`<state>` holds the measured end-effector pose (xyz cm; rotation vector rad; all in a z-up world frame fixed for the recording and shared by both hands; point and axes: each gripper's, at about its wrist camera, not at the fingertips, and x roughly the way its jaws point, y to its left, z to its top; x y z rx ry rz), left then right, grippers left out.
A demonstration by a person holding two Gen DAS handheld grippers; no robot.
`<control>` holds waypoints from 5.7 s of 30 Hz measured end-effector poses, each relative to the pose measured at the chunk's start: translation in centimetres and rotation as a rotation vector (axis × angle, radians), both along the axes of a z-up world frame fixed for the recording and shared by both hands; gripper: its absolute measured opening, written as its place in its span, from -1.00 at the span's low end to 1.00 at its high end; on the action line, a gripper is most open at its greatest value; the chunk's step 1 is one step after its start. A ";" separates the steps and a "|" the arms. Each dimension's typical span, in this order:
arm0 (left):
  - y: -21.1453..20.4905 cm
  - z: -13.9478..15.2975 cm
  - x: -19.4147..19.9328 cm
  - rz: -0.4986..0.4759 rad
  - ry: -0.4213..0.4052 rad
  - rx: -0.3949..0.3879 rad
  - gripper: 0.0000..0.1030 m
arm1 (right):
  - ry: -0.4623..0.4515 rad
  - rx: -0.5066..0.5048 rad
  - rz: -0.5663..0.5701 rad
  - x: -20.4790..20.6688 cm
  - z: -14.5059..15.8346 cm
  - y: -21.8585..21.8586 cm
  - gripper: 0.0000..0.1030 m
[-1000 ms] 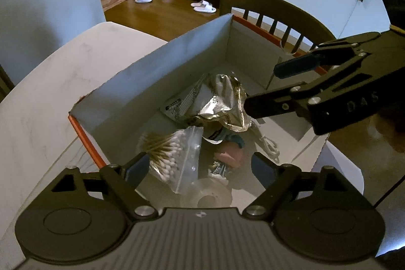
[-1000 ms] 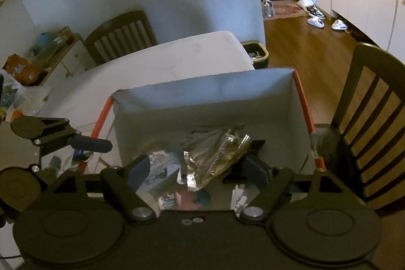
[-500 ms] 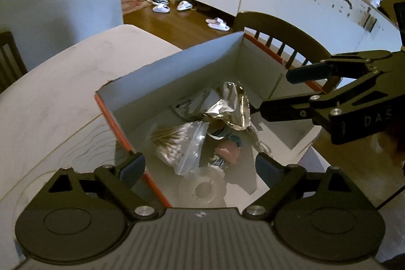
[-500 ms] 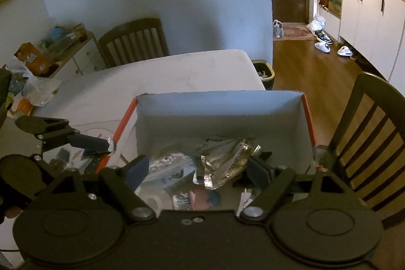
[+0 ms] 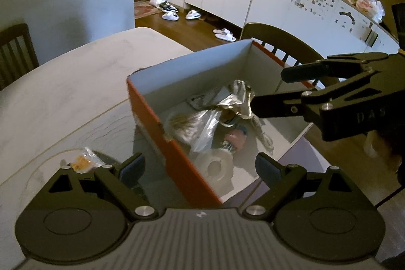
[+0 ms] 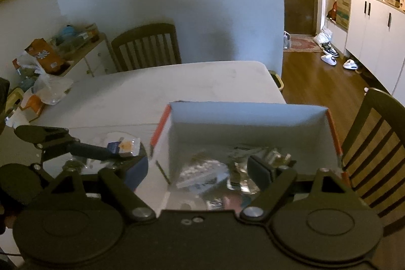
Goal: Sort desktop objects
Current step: 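Move both grippers back from the shoebox to the black bag and blue packet, then grasp the black bag with the left gripper while the right gripper grasps the blue cracker packet, then carry the black bag and cracker packet with both grippers over the shoebox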
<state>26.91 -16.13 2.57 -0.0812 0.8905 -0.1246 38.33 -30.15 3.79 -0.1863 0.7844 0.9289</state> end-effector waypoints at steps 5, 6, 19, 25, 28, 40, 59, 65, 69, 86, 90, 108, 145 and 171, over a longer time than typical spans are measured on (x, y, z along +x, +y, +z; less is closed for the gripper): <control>1.9 0.2 -1.8 0.029 -0.011 0.017 0.83 | 0.000 -0.004 0.013 -1.3 0.1 2.1 0.66; 2.3 0.3 -2.1 0.032 -0.013 0.017 0.83 | -0.001 -0.005 0.014 -1.6 0.1 2.4 0.66; 7.5 0.3 -6.4 0.101 -0.022 0.027 0.83 | 0.009 -0.008 0.044 -5.3 -0.2 7.9 0.66; 10.2 -0.1 -8.2 0.137 -0.035 0.027 0.83 | 0.011 -0.014 0.061 -6.9 -0.7 10.5 0.66; 11.4 -0.5 -9.2 0.156 -0.043 0.035 0.83 | 0.010 -0.022 0.073 -7.6 -0.9 11.7 0.66; 16.3 -2.6 -11.3 0.233 -0.031 0.030 0.83 | 0.015 -0.060 0.094 -9.3 -3.0 16.8 0.66; 20.7 -8.6 -11.0 0.311 0.052 0.040 0.83 | 0.026 -0.094 0.098 -8.2 -7.5 21.0 0.67; 21.3 -9.9 -10.7 0.323 0.074 0.024 0.83 | 0.030 -0.121 0.102 -7.5 -8.9 22.3 0.69; 21.5 -10.6 -10.6 0.329 0.089 0.017 0.83 | 0.032 -0.138 0.103 -7.1 -10.0 23.5 0.70; 21.4 -12.2 -10.6 0.336 0.061 0.037 0.82 | 0.005 -0.220 0.104 -6.0 -13.7 25.9 0.74; 20.9 -12.2 -10.8 0.319 0.044 0.061 0.70 | 0.023 -0.209 0.099 -5.6 -13.9 25.8 0.77; 20.6 -12.1 -10.7 0.317 0.008 0.121 -0.01 | 0.037 -0.186 0.101 -5.8 -13.4 25.0 0.34; 20.7 -12.1 -11.0 0.310 -0.004 0.109 -0.07 | 0.002 -0.350 0.408 -9.1 -10.3 24.7 0.74; 21.0 -12.0 -10.9 0.306 -0.001 0.088 -0.07 | -0.082 -0.452 0.491 -9.4 -12.8 28.0 0.66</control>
